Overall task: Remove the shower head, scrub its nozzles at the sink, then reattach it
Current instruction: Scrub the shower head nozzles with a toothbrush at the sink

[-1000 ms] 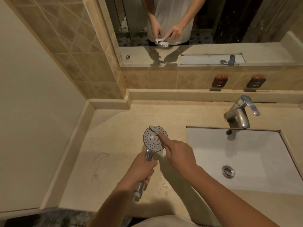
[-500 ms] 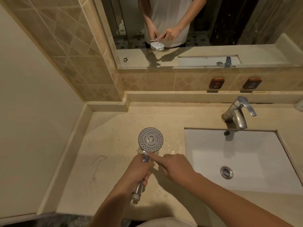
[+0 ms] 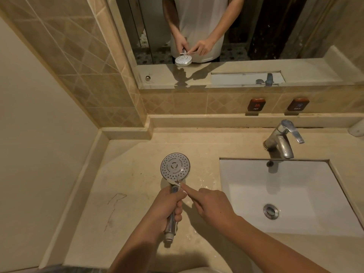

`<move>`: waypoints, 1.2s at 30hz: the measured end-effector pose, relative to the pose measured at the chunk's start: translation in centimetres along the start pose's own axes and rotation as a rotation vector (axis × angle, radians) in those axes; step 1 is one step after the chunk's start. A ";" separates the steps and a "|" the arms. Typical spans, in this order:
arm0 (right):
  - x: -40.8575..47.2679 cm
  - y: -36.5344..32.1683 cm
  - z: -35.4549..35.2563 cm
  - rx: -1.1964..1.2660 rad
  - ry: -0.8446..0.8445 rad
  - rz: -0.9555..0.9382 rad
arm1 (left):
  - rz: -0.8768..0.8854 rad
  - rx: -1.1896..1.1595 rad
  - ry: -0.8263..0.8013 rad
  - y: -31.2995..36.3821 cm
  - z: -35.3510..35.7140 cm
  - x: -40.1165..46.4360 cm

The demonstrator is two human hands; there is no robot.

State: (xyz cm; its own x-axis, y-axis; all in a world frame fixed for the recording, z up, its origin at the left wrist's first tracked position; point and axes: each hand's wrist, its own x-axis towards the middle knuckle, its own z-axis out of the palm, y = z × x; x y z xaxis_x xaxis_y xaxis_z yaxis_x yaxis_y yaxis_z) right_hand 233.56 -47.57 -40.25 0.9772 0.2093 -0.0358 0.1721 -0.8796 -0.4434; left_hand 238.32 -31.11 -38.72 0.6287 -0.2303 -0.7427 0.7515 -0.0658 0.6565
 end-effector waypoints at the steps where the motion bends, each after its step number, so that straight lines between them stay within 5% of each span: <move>1: 0.1 0.1 -0.1 -0.008 -0.003 -0.004 | -0.043 -0.080 -0.017 0.2 -0.1 0.2; 8: 0.2 -0.1 -0.4 -0.065 -0.048 -0.017 | -0.238 -0.328 -0.102 0.2 -0.9 0.3; 21: 0.2 -1.2 -1.4 -0.074 -0.057 -0.006 | -0.087 -0.141 0.133 0.2 0.2 -0.6; 36: 1.7 -1.5 -0.8 -0.041 0.074 0.076 | 0.035 -0.024 0.144 0.6 0.0 -0.8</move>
State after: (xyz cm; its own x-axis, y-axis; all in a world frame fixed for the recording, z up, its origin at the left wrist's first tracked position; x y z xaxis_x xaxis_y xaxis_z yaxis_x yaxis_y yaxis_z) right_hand 235.05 -46.23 -38.92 0.9939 0.1104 -0.0013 0.1004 -0.9088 -0.4051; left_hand 238.27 -30.97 -37.70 0.6758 -0.0908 -0.7315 0.7318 -0.0363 0.6806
